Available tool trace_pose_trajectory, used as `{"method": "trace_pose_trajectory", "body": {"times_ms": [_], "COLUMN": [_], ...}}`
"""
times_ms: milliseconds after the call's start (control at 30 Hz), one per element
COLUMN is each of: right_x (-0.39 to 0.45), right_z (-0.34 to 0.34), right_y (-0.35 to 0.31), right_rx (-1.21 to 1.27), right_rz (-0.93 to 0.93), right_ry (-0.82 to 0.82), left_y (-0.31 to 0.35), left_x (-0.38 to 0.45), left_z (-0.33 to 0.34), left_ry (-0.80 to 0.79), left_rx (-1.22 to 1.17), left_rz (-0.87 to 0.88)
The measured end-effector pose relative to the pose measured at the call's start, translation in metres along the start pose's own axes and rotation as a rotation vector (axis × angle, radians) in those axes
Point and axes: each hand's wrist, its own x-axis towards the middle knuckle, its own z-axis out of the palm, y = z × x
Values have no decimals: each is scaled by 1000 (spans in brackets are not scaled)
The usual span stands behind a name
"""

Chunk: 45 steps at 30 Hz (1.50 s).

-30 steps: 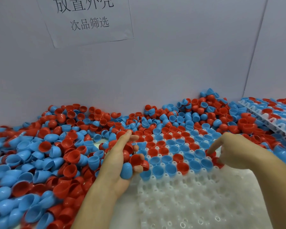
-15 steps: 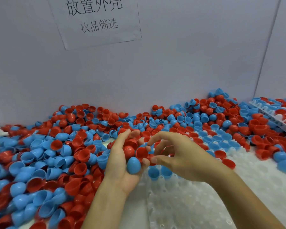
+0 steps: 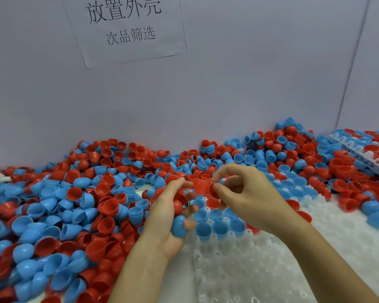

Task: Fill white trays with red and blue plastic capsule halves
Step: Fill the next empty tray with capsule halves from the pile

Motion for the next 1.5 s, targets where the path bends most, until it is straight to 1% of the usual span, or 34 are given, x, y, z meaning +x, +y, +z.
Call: {"method": "trace_pose_trajectory", "body": {"times_ms": [100, 200, 300, 400, 467, 533, 633, 667, 700, 800, 867, 1033, 1333, 1400, 1500], "right_x": [0, 1, 1, 1, 1, 1, 3, 3, 4, 4, 4, 3, 2, 3, 3], "right_z": [4, 4, 3, 3, 5, 6, 6, 5, 4, 8, 13, 13, 6, 0, -30], "right_y": [-1, -1, 0, 0, -1, -1, 0, 0, -1, 0, 2, 0, 3, 4, 9], "right_rx": [-14, -3, -12, -74, -103, -95, -115, -131, -139, -103, -81, 14, 37, -9, -165], "right_rz": [1, 24, 31, 31, 20, 15, 1, -4, -3, 53, 95, 181, 286, 294, 293], "right_ry": [43, 78, 57, 18, 25, 83, 231, 249, 235, 103, 62, 80, 119, 128, 138], "left_y": [0, -1, -2, -4, -4, -4, -4, -4, -4, -4, -4, -4, -8, -9, -10], "left_x": [-2, -1, 0, 2, 2, 2, 4, 4, 4, 4, 4, 2, 4, 5, 8], "left_z": [2, 0, -1, -2, -2, -3, -2, -2, -2, -2, -2, -2, -3, -3, -4], "left_ry": [-92, -130, -161, -166, -168, -155, -98, -81, -70, -61, -79, -191, -265, -241, -147], "left_rx": [23, 58, 98, 90, 74, 56, 20, 13, 10, 22, 27, 82, 234, 265, 250], "left_rz": [-29, -17, 0, 12, 33, 62, 79, 82, 87, 108, 123, 136, 158, 168, 171]}}
